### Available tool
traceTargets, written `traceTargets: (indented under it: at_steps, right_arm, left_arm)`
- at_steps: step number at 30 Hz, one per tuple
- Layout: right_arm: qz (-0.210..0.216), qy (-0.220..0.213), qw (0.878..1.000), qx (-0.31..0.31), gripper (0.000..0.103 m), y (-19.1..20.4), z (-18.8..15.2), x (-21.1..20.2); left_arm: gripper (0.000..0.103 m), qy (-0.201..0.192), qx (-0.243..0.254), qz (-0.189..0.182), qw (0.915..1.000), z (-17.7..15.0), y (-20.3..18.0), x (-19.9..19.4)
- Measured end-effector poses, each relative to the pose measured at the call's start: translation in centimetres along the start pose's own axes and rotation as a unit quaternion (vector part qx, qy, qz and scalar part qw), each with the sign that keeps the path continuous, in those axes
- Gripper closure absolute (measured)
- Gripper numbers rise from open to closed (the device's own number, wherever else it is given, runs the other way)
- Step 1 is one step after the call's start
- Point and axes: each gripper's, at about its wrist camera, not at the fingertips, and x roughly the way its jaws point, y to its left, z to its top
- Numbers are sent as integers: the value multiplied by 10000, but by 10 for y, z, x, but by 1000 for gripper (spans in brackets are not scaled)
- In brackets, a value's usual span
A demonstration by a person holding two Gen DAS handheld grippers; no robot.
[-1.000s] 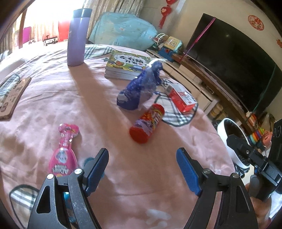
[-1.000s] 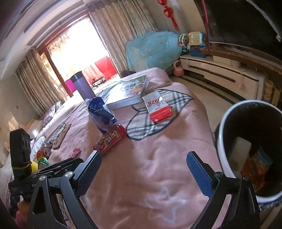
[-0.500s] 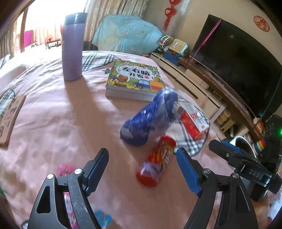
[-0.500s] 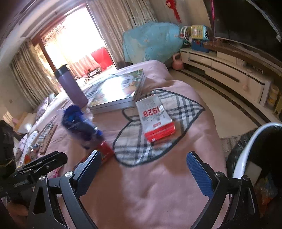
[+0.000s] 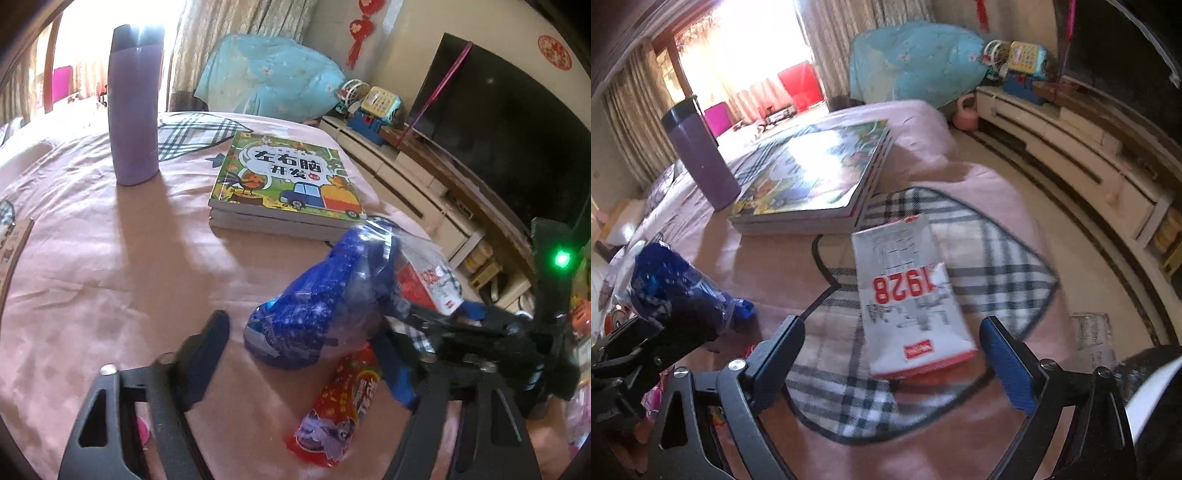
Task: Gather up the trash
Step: 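Grasp the blue plastic-wrapped bottle with the left gripper while the right gripper grasps the white milk carton, then carry bottle and carton over the trash bin and open both grippers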
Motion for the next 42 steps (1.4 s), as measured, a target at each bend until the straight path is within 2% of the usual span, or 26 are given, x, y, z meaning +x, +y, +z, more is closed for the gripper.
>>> traceTargets:
  at_steps: [1,2,3,13,21,30,42]
  right_arm:
    - [-28,26,10000,-19,29,1,-1,2]
    - [-128,28,9999,-42,46,1,-2,4]
    - [-257,-43,9996,-68,51,1,-4,3]
    - [156,-493,9981,322,51,-11,-28,-45]
    - [409,-679,9952,574,51,-19,-62,-91]
    - [400,-1004,9914,736,51,-26,-98,-139]
    - [105,-1347,9841,1156,51,-64,-141,-192]
  left_arm:
    - [53,44,16,-55,10000,0,0,2]
    - [53,47,41,-50,10000,0,0,2]
    - [55,22,67,-52,10000,-1,0,1]
    - [58,-227,79,-273,9993,-10,-2,-33]
    - [58,-230,155,-551,9981,-31,-20,-61]
    - [58,92,398,-838,9956,-69,-51,-71]
    - [57,309,811,-1248,9884,-81,-101,-76]
